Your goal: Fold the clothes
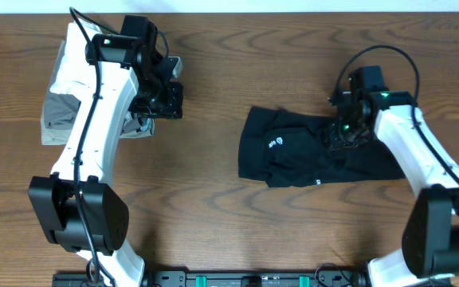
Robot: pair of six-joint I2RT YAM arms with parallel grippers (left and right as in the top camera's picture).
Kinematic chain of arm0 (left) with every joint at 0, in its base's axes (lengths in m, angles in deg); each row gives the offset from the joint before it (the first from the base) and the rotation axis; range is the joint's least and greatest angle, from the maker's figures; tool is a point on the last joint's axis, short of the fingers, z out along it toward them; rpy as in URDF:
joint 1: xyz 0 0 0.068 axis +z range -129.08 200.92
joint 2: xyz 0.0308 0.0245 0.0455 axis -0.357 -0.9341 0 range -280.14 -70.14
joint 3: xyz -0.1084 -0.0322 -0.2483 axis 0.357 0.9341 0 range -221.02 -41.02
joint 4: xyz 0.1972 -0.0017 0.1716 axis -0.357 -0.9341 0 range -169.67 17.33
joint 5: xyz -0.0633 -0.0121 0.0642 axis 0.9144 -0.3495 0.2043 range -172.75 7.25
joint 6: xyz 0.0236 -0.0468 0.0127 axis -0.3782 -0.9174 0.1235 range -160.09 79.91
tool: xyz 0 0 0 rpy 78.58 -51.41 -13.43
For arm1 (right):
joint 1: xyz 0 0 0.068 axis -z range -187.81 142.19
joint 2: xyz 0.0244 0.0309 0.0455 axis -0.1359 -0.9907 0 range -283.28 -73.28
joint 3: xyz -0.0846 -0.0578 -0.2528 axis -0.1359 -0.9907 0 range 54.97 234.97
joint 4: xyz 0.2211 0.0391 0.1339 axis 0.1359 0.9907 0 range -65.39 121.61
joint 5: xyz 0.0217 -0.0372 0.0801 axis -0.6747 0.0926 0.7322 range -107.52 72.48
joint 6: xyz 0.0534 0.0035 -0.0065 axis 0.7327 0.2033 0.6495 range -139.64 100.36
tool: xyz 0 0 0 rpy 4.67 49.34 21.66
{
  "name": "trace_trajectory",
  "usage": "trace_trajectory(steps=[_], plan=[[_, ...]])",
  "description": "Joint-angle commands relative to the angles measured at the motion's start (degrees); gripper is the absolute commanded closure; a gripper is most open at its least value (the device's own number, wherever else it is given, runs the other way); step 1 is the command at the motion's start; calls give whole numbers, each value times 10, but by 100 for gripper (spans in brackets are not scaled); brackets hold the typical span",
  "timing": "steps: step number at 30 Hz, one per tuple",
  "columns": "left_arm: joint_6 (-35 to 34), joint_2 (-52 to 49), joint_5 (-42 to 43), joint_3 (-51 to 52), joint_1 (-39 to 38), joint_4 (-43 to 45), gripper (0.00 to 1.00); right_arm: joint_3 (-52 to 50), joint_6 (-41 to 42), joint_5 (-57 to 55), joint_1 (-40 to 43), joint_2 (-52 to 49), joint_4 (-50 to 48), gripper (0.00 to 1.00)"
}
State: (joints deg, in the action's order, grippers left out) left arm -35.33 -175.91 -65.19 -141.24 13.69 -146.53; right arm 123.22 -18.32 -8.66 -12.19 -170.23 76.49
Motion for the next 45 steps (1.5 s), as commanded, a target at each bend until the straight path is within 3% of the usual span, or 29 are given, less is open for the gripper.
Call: trace_trajectory(steps=[1, 4, 8, 16, 21, 25, 32, 36, 41, 45], plan=[[6, 6, -7, -10, 2, -2, 67, 4, 10, -10, 34, 55, -7, 43], [6, 6, -7, -10, 2, 3, 67, 4, 33, -9, 85, 79, -14, 44], [5, 6, -7, -9, 1, 8, 67, -1, 56, 2, 146, 70, -20, 69], [1, 5, -6, -9, 1, 8, 51, -57, 69, 28, 167, -14, -115, 70], [-15, 5, -1, -2, 1, 8, 48, -74, -42, 183, 160, -54, -164, 72], [-25, 5, 0, 11, 1, 8, 48, -73, -110, 300, 154, -45, -100, 77], [-31, 4, 15, 26, -10, 10, 47, -73, -127, 290, 149, -21, 63, 84], [-31, 2, 32, 26, -22, 10, 47, -73, -111, 249, 149, -9, 68, 83], [-32, 2, 62, 49, -48, 29, 41, -73, -83, 262, 149, 23, -27, 67], [-67, 2, 64, 118, -71, 108, 35, -73, -42, 265, 149, 58, -100, 56]])
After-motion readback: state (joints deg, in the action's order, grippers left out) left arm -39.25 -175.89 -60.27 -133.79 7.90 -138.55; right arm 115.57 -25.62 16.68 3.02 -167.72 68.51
